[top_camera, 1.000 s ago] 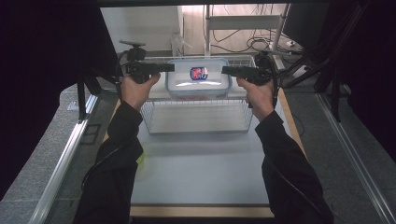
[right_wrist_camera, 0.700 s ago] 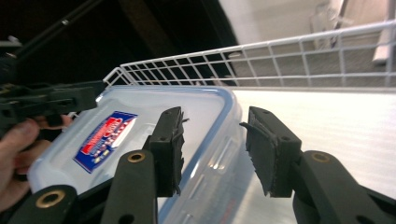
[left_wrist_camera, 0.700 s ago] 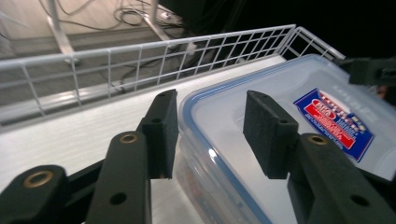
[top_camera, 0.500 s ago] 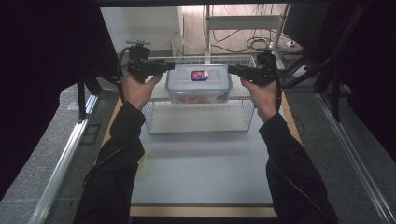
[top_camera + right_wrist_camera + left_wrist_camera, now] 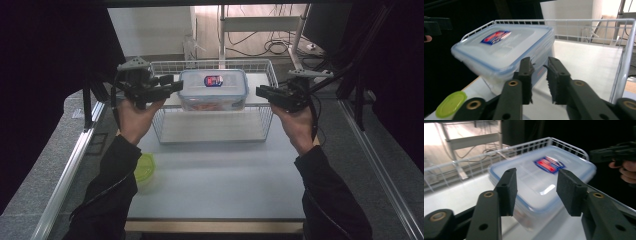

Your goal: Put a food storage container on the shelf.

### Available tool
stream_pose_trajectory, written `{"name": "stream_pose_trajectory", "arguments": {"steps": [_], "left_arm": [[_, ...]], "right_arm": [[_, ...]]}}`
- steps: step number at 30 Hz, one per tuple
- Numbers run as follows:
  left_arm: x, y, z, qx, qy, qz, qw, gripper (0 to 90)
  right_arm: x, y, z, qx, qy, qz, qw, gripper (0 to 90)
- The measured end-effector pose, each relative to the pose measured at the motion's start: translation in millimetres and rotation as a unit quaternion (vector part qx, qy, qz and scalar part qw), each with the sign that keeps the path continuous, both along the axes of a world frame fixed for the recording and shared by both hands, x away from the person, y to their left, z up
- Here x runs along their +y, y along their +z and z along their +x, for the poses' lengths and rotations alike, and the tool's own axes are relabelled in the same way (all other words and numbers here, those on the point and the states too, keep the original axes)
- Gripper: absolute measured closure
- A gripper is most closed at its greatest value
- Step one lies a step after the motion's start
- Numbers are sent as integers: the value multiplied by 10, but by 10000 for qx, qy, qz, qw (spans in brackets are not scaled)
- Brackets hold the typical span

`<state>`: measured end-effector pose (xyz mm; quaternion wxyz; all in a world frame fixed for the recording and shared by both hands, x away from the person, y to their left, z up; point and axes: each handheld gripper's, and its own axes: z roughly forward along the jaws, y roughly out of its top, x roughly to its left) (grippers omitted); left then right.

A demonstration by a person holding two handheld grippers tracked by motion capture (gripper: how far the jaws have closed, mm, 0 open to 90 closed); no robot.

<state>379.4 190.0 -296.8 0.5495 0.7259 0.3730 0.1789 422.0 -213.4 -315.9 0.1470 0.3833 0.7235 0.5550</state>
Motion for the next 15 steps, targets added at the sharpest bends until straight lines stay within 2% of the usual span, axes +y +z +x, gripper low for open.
{"name": "stream_pose_trajectory", "arguments": {"steps": [4,7,10,13,15], "left_arm": [[2,-162,-170,61,-144,-71,9999,588],[-12,-272,-235,125,-236,-99,9996,613],[-26,-361,-270,169,-320,-118,9993,645],[-51,-442,-289,233,-455,-132,9986,668],[-72,-487,-296,268,-498,-113,9983,696]], "right_arm": [[10,-51,-131,-81,80,-92,9999,818],[25,-85,-195,-80,196,-126,9997,829],[67,-116,-237,-114,338,-278,9990,815],[121,-152,-256,-57,497,-259,9984,816],[164,-176,-272,-57,535,-391,9978,829]]}}
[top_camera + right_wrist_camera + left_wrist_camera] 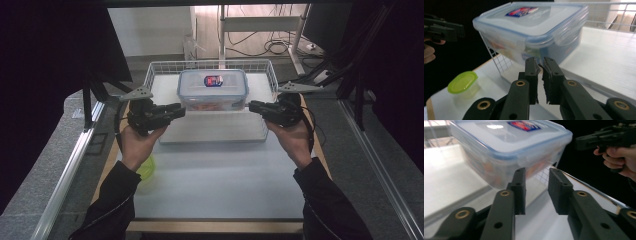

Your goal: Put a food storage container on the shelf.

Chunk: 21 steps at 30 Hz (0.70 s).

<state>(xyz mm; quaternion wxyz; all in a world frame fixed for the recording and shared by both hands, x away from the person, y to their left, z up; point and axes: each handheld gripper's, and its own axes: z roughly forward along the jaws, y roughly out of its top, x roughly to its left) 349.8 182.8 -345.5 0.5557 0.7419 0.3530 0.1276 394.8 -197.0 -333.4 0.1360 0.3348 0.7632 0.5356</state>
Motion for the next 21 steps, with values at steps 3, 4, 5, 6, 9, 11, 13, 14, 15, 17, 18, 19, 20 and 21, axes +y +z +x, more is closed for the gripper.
{"name": "stream_pose_trajectory", "arguments": {"steps": [3,4,5,6,9,11,13,14,15,17,18,19,20,21], "left_arm": [[-38,-61,14,66,-72,75,9999,750],[-55,-80,22,88,-78,99,9999,767],[-72,-96,31,94,-86,134,9998,779],[-89,-109,41,102,-95,170,9998,794],[-138,-131,66,66,3,304,9995,813],[-174,-142,94,32,49,439,9990,813],[-208,-149,123,15,118,549,9984,813],[-216,-151,141,20,138,591,9982,813],[-222,-154,155,30,166,608,9980,813],[-228,-158,200,44,216,656,9976,813],[-227,-159,221,40,253,657,9975,813],[-225,-160,242,37,291,646,9975,813],[-221,-160,261,44,297,632,9975,813],[-221,-161,275,44,303,605,9977,819]], "right_arm": [[53,-31,-15,-9,65,-119,9999,867],[76,-44,-14,-12,87,-152,9998,874],[91,-53,-10,-5,103,-162,9998,878],[107,-61,-3,5,138,-159,9998,882],[161,-76,17,4,181,-234,9996,882],[194,-80,35,-27,187,-285,9994,876],[226,-87,54,-69,162,-328,9993,875],[234,-91,62,-78,150,-341,9993,875],[245,-100,73,-80,135,-341,9993,875],[259,-115,98,-85,112,-357,9993,879],[264,-121,112,-77,129,-348,9993,879],[273,-127,124,-71,114,-340,9993,879],[280,-132,134,-78,100,-348,9993,879],[286,-134,145,-86,75,-366,9993,879]]}}
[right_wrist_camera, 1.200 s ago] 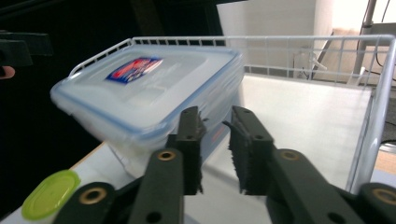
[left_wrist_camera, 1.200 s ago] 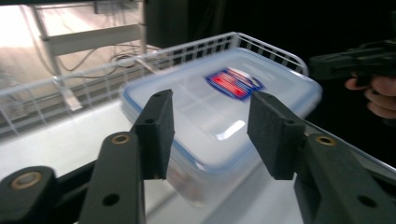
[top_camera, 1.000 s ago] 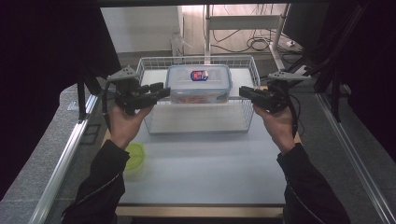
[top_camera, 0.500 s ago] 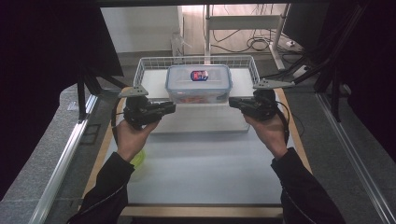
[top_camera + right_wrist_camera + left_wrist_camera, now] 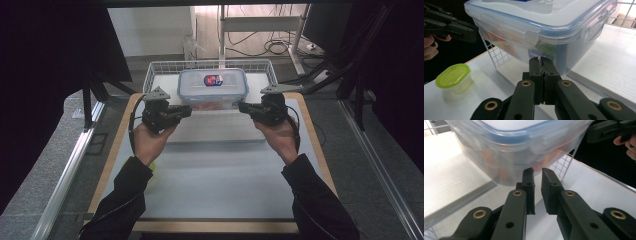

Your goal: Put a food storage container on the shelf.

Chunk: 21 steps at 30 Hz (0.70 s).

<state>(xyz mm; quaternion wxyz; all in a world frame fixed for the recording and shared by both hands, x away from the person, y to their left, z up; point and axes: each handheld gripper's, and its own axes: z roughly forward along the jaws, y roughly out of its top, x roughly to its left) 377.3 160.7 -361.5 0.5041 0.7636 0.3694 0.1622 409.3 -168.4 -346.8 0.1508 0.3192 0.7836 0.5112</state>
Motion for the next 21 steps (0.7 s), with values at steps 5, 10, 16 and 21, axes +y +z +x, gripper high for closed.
{"name": "stream_pose_trajectory", "arguments": {"steps": [5,10,16,21], "left_arm": [[-12,-3,113,67,190,34,9998,819],[-16,-21,234,153,302,2,9994,818],[-52,-44,351,271,372,87,9989,816],[-53,-51,406,294,448,38,9986,809]], "right_arm": [[24,-18,86,1,-76,-41,10000,878],[46,-56,207,74,-182,-76,9998,878],[59,-90,328,144,-306,-45,9994,878],[73,-104,392,105,-393,-75,9991,872]]}}
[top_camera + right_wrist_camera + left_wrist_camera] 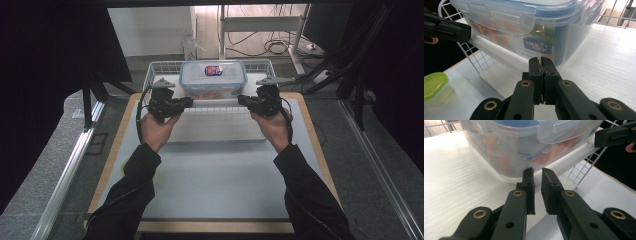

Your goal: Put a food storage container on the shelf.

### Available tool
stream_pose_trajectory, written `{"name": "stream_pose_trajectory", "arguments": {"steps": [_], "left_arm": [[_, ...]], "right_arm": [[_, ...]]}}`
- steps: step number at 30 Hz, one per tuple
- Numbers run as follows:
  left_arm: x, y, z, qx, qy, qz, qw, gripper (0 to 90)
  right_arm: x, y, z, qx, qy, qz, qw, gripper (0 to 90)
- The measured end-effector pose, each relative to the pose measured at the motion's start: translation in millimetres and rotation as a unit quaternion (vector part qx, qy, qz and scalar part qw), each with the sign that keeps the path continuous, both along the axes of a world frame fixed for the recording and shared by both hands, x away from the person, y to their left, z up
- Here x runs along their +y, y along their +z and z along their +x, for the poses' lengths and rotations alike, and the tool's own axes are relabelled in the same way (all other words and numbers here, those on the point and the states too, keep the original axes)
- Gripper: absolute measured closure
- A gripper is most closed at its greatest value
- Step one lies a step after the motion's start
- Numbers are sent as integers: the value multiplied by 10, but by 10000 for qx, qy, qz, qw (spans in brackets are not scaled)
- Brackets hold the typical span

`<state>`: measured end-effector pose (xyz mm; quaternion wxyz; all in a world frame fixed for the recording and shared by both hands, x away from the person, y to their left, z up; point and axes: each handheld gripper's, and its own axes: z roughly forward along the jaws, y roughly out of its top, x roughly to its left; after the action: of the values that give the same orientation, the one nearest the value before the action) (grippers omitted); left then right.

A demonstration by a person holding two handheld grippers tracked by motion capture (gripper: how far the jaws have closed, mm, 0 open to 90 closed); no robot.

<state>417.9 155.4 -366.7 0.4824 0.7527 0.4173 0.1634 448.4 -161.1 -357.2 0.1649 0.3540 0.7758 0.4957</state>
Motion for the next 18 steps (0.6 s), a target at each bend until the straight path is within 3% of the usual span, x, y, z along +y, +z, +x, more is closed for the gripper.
{"name": "stream_pose_trajectory", "arguments": {"steps": [9,18], "left_arm": [[2,-33,-151,-102,-214,-68,9997,751],[30,-124,-440,-251,-388,62,9989,491]], "right_arm": [[-54,-14,-42,-4,38,90,10000,796],[-97,-78,-284,-59,270,-62,9996,600]]}}
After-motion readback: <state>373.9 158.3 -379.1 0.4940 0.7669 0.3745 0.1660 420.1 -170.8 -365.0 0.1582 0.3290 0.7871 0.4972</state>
